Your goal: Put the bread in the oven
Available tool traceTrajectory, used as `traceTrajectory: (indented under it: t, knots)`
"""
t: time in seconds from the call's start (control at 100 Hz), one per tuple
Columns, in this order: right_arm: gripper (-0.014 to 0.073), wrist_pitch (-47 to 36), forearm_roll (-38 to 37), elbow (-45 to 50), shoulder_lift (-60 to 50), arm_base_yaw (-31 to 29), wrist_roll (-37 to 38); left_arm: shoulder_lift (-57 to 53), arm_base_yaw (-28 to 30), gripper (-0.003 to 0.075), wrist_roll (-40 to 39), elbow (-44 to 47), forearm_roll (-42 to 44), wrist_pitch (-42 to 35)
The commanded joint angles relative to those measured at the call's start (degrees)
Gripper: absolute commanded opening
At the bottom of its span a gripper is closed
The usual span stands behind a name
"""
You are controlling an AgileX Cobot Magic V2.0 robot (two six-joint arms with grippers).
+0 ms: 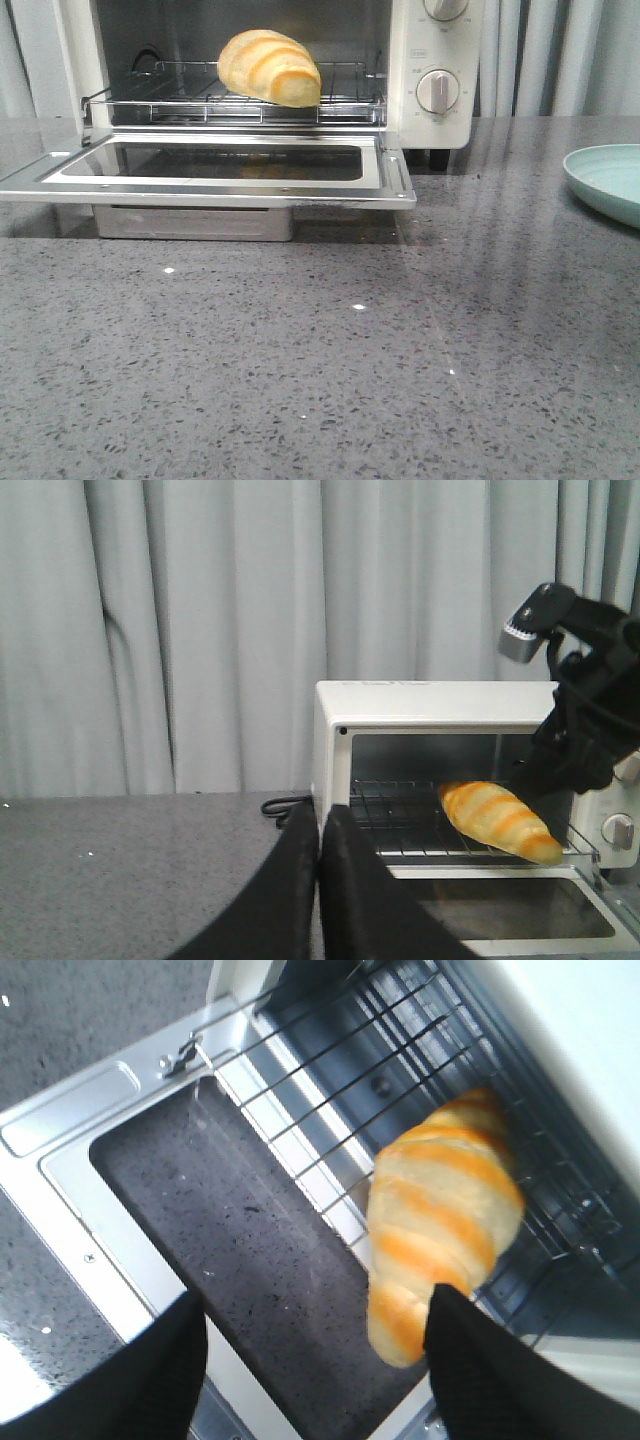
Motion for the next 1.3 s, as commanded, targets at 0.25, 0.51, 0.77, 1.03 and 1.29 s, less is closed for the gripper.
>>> traceTrajectory:
  t: [0.25, 0.51, 0.77, 1.03, 1.29]
  knots:
    - [0.0288, 3.6, -1.5, -1.0, -9.6, 0.0, 0.9, -1.5, 0.0, -0.0022, -0.4, 10.2, -6.1, -16.1]
    - [0.0116, 3.6, -4.3, 8.4, -12.9, -0.1, 0.9, -1.5, 0.0, -0.0021, -0.2, 19.0, -6.1, -27.7]
    - [0.0087, 3.6, -5.9, 18.8, -16.7, -1.3, 3.8, -1.5, 0.0, -0.0021, 0.0, 26.5, -5.4, -31.7]
    - [0.0087, 3.6, -5.9, 26.7, -23.0, -4.5, 5.9, -1.5, 0.0, -0.0021, 0.0, 31.2, -5.4, -31.5]
    - [0.0087, 3.6, -5.9, 34.6, -31.8, -8.0, 8.6, -1.5, 0.0, -0.0021, 0.0, 32.8, -6.8, -31.5]
